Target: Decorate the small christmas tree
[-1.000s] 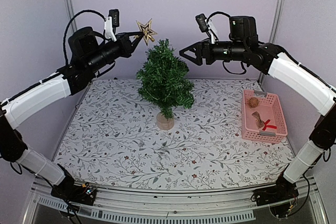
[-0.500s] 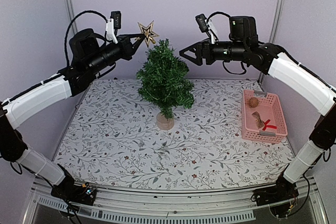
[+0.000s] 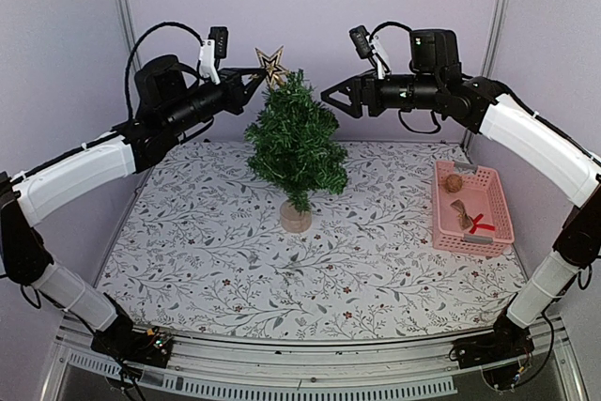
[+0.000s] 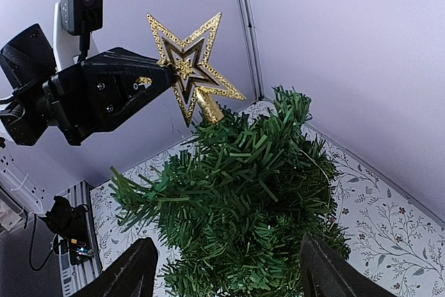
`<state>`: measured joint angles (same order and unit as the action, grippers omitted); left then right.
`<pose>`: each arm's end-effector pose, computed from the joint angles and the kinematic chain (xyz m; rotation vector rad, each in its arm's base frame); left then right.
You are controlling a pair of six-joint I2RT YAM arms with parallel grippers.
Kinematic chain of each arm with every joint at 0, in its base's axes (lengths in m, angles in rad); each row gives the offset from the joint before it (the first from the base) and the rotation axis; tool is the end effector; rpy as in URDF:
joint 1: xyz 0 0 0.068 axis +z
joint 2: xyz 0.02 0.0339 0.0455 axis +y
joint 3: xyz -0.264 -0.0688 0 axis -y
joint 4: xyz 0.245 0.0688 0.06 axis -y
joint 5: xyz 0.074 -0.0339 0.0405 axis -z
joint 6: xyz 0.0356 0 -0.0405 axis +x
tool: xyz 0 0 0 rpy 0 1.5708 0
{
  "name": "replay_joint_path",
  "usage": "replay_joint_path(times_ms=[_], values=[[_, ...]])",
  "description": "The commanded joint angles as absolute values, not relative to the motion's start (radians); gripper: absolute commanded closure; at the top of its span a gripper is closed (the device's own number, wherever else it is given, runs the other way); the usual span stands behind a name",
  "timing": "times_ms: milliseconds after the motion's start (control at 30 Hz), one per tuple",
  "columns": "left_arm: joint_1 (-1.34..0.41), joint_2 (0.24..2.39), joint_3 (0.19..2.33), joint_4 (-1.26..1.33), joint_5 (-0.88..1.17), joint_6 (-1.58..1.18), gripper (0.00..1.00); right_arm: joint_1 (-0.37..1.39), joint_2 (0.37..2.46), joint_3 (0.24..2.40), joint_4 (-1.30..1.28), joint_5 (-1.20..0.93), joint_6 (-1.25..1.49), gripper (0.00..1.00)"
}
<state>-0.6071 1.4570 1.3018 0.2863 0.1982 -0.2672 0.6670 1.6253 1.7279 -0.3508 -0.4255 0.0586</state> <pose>0.2829 -0.2050 0.4114 0.4186 1.4402 -0.8538 0.2856 0.2436 0.4357 -0.8572 1.6844 0.8912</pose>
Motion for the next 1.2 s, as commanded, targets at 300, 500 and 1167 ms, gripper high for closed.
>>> replay_joint_path(times_ms=[300, 500, 1167], values=[[-0.637, 1.471, 1.289, 0.236, 0.181, -0.191, 1.0, 0.664, 1.638, 1.756, -0.357, -0.434, 0.038, 0.27], [-0.637, 1.463, 1.258, 0.236, 0.208, -0.203, 1.0, 0.663, 1.641, 1.756, -0.357, -0.444, 0.034, 0.27], [-0.612, 1.463, 1.245, 0.334, 0.251, -0.278, 1.0, 0.663, 1.691, 1.798, -0.362, -0.51, 0.031, 0.31]])
